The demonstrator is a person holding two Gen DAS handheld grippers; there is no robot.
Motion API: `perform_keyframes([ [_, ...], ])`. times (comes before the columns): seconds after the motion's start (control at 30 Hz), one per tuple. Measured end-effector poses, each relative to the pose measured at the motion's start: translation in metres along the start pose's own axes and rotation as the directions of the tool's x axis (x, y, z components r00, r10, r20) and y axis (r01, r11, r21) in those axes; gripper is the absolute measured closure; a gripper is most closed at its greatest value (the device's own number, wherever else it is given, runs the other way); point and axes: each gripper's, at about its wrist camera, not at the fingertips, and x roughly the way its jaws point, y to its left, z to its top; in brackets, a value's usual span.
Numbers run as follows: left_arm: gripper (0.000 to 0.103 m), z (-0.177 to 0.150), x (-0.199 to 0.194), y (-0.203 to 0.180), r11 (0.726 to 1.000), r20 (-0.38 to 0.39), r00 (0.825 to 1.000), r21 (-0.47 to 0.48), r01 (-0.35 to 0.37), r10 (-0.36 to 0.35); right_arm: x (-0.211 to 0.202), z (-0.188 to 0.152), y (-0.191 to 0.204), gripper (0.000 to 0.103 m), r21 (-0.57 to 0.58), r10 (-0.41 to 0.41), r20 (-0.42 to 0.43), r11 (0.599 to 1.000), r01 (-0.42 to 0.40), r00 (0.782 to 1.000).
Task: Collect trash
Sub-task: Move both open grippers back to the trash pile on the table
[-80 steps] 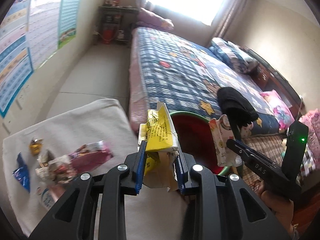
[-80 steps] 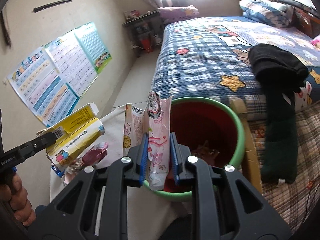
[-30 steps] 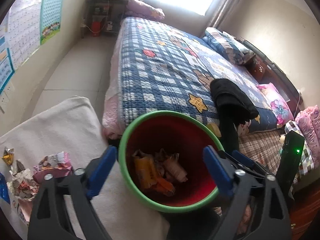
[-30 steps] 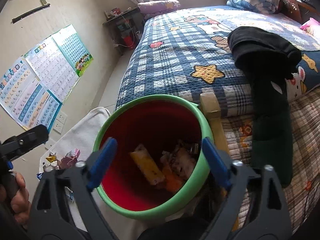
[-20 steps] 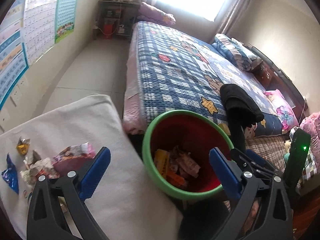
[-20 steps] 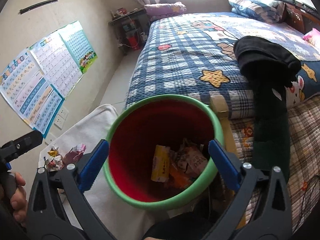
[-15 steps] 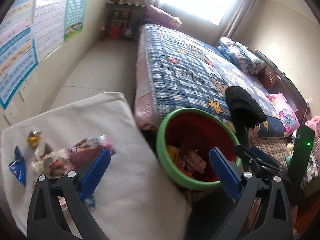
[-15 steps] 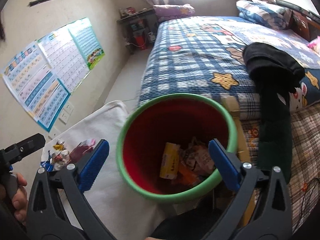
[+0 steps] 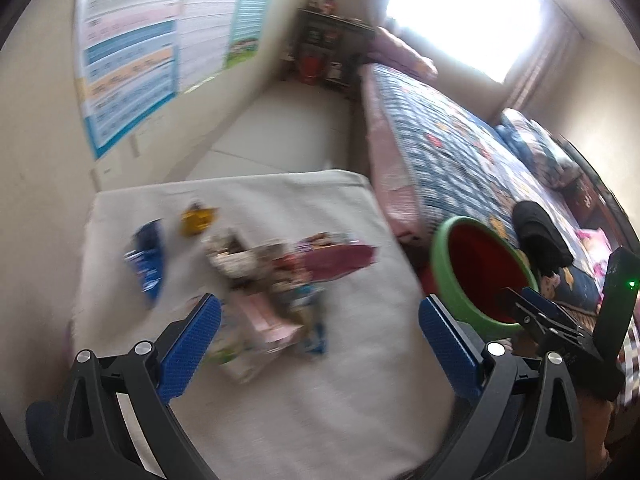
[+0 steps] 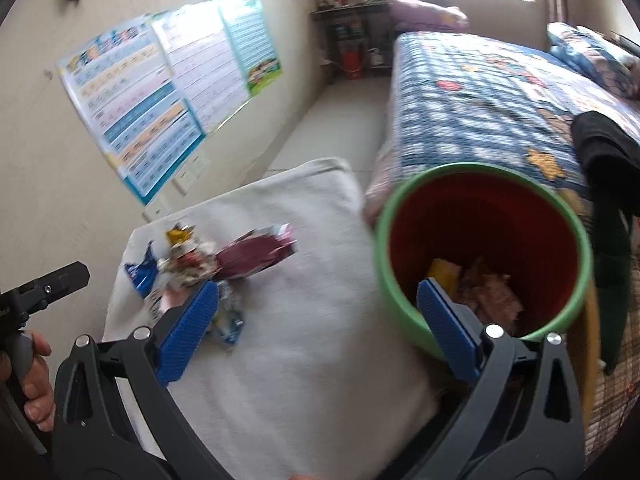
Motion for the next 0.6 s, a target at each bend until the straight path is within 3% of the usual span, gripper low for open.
perform_keyframes([
  [0.27, 0.008, -0.024, -0.022, 0.090, 0.987, 0.007, 0.996, -0.133, -0.089, 0.091, 0.023, -0.009, 0.051, 0.005, -0.055, 0.070, -0.067, 0.996, -0.073, 0.995],
  [0.6, 0.008, -0.040, -0.009, 0.149, 0.964, -0.025, 0.994, -0.243, -0.112, 0.109, 0.052, -0.021, 0.078, 0.005, -0.049, 0.092, -0.127, 0.994, -0.099, 0.988],
])
